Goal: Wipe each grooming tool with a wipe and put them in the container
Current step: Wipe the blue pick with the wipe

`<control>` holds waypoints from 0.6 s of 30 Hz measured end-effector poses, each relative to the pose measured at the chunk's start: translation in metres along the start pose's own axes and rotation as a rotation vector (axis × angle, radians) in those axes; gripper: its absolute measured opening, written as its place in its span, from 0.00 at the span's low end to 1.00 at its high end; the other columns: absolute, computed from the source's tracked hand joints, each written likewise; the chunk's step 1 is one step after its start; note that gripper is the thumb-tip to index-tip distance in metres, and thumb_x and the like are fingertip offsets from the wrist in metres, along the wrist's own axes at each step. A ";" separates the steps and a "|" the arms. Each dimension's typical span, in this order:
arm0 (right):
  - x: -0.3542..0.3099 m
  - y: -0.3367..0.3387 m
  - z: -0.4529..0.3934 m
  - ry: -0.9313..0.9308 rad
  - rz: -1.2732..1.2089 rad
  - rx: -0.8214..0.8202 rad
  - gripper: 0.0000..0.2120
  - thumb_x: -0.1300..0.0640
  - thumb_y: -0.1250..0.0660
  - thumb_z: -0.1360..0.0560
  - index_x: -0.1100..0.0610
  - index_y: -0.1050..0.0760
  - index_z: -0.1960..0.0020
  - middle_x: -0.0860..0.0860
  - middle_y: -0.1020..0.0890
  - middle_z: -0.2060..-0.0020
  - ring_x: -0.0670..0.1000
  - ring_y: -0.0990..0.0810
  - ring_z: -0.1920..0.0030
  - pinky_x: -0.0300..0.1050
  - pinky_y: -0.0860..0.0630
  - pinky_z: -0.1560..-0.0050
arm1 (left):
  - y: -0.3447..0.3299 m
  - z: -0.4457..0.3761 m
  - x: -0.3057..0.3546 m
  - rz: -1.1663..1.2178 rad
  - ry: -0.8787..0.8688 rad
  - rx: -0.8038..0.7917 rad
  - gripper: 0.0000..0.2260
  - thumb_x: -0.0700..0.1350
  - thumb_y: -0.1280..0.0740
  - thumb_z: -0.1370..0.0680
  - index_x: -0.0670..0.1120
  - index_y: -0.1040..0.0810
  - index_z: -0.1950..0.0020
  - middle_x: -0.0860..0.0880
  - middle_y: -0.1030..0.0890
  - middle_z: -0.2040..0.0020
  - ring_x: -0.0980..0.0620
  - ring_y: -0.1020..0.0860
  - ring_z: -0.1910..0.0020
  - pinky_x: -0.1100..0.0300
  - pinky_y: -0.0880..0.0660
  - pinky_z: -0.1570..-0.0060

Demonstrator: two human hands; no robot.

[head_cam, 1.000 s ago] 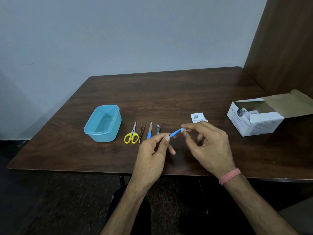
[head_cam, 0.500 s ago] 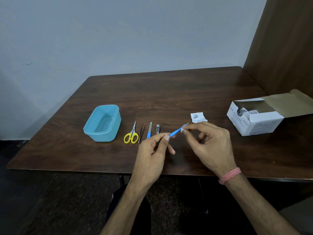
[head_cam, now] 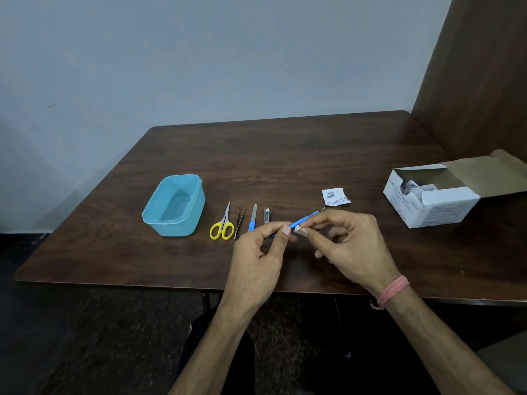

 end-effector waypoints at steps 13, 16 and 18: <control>0.001 -0.001 -0.002 0.035 0.003 -0.045 0.07 0.61 0.21 0.21 0.49 0.13 0.50 0.45 0.11 0.56 0.53 0.15 0.71 0.43 0.22 0.68 | -0.002 0.000 -0.001 0.028 0.027 -0.052 0.06 0.48 0.27 0.13 0.54 0.09 0.45 0.55 0.09 0.54 0.38 0.13 0.50 0.43 0.18 0.44; 0.002 -0.002 -0.001 0.024 -0.027 -0.060 0.09 0.61 0.20 0.22 0.49 0.12 0.48 0.45 0.11 0.55 0.54 0.14 0.70 0.44 0.22 0.68 | -0.002 0.000 -0.004 0.041 0.028 -0.029 0.06 0.46 0.26 0.14 0.53 0.09 0.44 0.54 0.09 0.54 0.46 0.11 0.51 0.45 0.16 0.43; 0.001 -0.003 -0.001 0.040 -0.027 -0.082 0.11 0.61 0.19 0.23 0.47 0.11 0.45 0.46 0.11 0.54 0.57 0.16 0.69 0.50 0.22 0.69 | -0.002 -0.001 -0.005 0.043 0.024 -0.022 0.06 0.45 0.26 0.14 0.52 0.08 0.43 0.56 0.09 0.52 0.53 0.11 0.48 0.48 0.15 0.41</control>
Point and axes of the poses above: each hand's wrist, its own z-axis away from the middle knuckle, its own y-axis out of the back of the hand, x = y × z, the point moved 5 cm from there along -z, towards the middle knuckle
